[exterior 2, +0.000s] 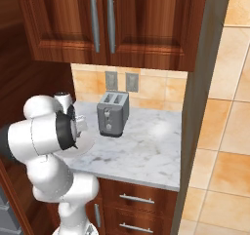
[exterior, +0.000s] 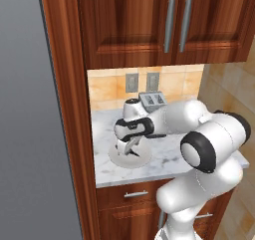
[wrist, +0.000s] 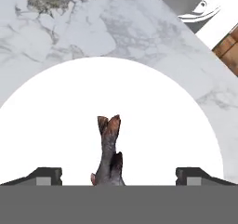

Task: Take the fish from the oven and place it on the plate on the counter.

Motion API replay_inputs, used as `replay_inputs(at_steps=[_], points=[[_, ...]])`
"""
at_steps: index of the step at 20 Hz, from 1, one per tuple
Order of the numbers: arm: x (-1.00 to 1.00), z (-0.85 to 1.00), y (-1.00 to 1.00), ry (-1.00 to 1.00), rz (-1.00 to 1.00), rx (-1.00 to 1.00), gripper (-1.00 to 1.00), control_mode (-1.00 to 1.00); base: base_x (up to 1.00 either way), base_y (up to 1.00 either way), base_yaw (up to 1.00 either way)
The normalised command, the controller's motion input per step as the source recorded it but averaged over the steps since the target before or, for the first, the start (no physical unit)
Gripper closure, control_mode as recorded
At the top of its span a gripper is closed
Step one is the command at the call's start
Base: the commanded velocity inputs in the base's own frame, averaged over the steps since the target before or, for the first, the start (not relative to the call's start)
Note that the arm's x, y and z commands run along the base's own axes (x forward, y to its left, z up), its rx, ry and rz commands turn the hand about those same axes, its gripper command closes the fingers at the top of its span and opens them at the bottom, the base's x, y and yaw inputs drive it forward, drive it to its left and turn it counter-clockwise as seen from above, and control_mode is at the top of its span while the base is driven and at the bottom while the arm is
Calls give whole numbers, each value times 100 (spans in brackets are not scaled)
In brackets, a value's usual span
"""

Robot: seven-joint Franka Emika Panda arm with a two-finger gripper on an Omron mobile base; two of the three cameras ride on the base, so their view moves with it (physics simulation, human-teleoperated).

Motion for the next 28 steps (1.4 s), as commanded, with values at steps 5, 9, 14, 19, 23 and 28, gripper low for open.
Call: replay_inputs(at_steps=[5,9,14,19,23,28], points=[[-79,71,-28,-7,0,9,-100,-100,0,0,0],[-84,76,-64,-1,0,17,-100,-100,0,0,0],[-100,82,-30,-9,-3,10,-100,-100,0,0,0],[-86,82,-3,-6,-2,0,-100,-100,0,0,0],[-43,98,0,-4,0,0,-100,-100,0,0,0],[-7,100,0,-3,0,0,-100,-100,0,0,0]])
